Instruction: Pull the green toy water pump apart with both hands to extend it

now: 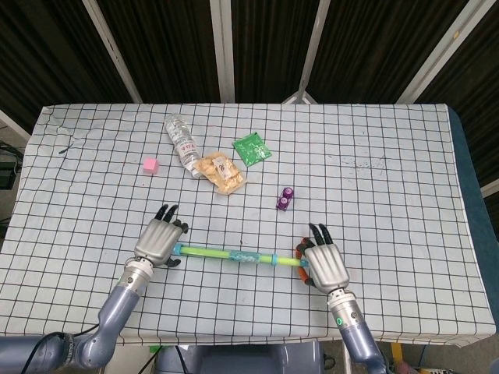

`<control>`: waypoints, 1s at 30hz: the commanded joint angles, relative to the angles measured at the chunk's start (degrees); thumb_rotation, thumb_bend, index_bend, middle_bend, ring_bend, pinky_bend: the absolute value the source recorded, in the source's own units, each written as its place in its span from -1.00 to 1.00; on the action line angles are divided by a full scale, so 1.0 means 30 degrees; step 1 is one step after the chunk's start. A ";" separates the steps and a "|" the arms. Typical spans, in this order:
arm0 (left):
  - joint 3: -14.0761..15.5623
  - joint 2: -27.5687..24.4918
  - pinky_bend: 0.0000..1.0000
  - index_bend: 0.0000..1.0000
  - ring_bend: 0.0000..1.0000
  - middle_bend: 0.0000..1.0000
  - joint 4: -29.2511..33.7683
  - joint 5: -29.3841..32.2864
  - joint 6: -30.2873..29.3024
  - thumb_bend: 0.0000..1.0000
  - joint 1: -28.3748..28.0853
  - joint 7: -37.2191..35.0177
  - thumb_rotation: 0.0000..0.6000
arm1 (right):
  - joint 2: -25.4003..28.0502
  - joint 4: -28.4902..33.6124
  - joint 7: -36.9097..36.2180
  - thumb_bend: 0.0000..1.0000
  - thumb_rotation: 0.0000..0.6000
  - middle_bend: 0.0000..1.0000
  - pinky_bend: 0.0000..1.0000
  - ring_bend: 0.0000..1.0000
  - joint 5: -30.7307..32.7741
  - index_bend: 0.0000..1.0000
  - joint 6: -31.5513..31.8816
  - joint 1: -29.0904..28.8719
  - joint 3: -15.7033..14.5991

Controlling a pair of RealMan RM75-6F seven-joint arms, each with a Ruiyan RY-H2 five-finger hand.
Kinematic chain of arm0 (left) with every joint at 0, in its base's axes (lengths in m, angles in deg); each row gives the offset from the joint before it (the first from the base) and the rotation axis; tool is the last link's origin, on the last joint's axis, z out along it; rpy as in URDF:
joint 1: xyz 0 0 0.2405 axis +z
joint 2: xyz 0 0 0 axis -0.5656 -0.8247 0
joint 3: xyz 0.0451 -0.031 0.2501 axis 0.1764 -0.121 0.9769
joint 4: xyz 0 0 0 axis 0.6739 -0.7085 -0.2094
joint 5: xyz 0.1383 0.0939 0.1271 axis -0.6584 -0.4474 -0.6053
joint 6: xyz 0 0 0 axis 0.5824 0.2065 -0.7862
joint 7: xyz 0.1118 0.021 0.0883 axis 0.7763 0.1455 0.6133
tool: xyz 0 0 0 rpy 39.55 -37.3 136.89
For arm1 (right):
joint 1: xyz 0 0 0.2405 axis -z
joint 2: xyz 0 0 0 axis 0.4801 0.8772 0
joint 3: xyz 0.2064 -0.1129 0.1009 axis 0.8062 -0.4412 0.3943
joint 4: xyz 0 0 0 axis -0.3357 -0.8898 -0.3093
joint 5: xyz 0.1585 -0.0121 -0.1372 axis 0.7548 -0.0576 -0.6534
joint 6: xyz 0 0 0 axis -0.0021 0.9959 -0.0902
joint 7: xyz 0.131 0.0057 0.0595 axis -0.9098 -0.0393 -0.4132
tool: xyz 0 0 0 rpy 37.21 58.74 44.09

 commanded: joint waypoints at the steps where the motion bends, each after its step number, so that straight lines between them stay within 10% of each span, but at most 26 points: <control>1: 0.0119 0.0369 -0.97 -0.25 -0.89 -0.26 -0.0166 0.0251 -0.0228 -0.51 -0.0209 0.0165 1.00 | 0.0032 -0.0019 -0.0065 -0.01 1.00 -0.26 -1.00 -1.00 0.0046 0.24 -0.0014 -0.0018 0.0004; 30: 0.0629 0.2186 -0.95 -0.07 -0.82 -0.04 -0.1418 0.1326 -0.0844 -0.10 -0.1300 -0.0451 1.00 | 0.0253 0.0239 -0.0085 -0.01 1.00 -0.25 -1.00 -1.00 0.0373 0.24 0.0104 -0.0295 0.0030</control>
